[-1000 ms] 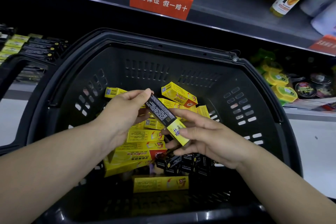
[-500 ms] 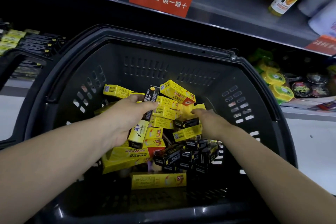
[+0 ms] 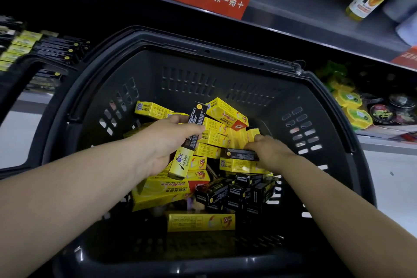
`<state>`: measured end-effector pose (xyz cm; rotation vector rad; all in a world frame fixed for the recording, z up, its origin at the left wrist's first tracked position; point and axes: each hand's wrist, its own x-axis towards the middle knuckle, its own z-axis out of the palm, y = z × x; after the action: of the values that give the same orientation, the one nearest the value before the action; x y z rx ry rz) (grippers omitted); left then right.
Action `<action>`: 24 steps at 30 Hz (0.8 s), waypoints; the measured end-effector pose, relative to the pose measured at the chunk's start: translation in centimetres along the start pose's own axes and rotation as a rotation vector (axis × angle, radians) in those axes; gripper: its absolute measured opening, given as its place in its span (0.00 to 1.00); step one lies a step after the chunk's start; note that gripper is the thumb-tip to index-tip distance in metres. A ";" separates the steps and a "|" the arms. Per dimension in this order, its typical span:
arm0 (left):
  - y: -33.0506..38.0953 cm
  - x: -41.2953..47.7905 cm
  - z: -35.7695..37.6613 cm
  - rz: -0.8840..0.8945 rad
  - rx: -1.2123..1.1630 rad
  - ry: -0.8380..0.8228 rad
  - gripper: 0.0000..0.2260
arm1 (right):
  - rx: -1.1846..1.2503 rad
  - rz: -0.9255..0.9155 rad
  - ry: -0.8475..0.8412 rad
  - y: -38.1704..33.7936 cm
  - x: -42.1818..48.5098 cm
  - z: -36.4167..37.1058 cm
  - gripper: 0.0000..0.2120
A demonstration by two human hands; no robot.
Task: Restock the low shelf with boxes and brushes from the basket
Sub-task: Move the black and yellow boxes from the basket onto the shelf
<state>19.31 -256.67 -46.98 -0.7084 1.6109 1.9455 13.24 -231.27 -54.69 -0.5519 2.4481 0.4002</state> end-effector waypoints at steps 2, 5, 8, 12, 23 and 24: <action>0.0 -0.1 0.1 -0.003 -0.027 -0.010 0.14 | 0.081 0.033 0.017 0.0 -1.0 -0.9 0.17; 0.0 -0.2 0.1 -0.020 -0.054 -0.010 0.12 | 0.218 0.079 0.087 -0.5 -3.5 -3.2 0.10; -0.1 -0.5 0.3 -0.054 -0.082 -0.037 0.07 | 0.657 0.109 0.201 -2.3 -6.8 -5.7 0.09; -0.3 -1.1 1.0 -0.077 -0.085 -0.098 0.14 | 1.125 0.045 0.230 -6.7 -9.9 -6.6 0.09; -0.9 -1.0 0.8 -0.059 -0.007 -0.077 0.19 | 1.001 -0.183 0.071 -5.1 -9.1 -6.6 0.15; -0.9 -0.9 0.8 -0.066 0.011 -0.072 0.18 | 0.780 -0.135 0.082 -3.8 -8.6 -6.2 0.15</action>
<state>20.51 -255.80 -46.86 -0.6714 1.5343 1.8923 18.45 -234.50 -45.23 -0.3810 2.3704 -0.6255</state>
